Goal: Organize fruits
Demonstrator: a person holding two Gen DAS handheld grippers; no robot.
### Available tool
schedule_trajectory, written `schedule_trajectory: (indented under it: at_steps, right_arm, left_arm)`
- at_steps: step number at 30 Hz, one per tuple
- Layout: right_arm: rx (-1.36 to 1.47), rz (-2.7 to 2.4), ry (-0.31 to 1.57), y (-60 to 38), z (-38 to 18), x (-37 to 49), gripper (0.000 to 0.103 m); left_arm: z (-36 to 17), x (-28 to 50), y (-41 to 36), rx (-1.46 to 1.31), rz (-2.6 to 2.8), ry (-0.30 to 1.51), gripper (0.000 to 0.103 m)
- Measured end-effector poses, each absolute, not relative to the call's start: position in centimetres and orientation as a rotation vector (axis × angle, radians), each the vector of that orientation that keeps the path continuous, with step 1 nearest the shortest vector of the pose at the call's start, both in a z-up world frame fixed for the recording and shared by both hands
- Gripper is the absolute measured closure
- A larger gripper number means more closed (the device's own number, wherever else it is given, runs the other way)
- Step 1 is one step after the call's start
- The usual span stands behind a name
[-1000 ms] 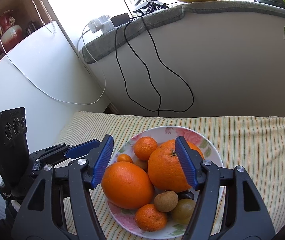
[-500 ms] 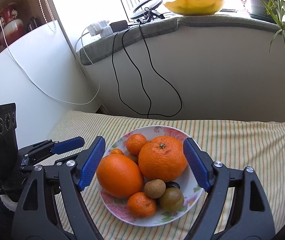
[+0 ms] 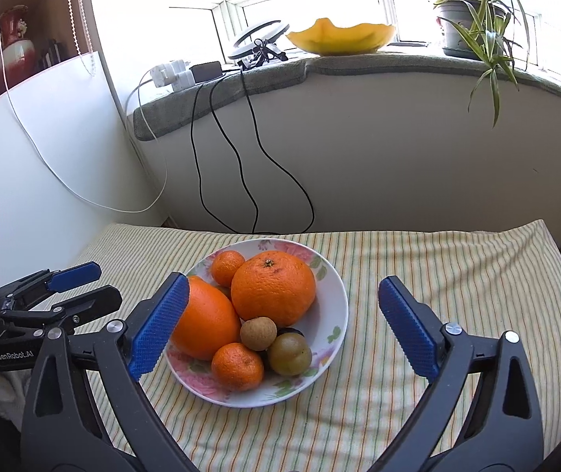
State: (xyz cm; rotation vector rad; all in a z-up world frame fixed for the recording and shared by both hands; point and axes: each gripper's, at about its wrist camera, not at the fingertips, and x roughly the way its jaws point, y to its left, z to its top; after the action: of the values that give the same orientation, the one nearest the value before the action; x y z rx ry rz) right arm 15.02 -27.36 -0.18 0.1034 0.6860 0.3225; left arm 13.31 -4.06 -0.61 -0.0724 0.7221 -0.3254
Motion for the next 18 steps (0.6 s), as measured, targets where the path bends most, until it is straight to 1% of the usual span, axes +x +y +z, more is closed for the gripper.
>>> schedule_trajectory:
  at_steps: [5, 12, 18]
  right_arm:
    - [0.08, 0.273, 0.647, -28.0, 0.1, 13.0, 0.0]
    - [-0.038, 0.21, 0.603, -27.2, -0.2, 10.1, 0.0]
    - [-0.043, 0.22, 0.603, -26.9, -0.1, 8.6, 0.0]
  left_arm:
    - [-0.2, 11.7, -3.9, -0.075, -0.291, 0.703, 0.025]
    - [0.2, 9.7, -4.3, -0.06, -0.267, 0.68, 0.023]
    - [0.4, 8.6, -4.5, -0.057, -0.267, 0.671, 0.023]
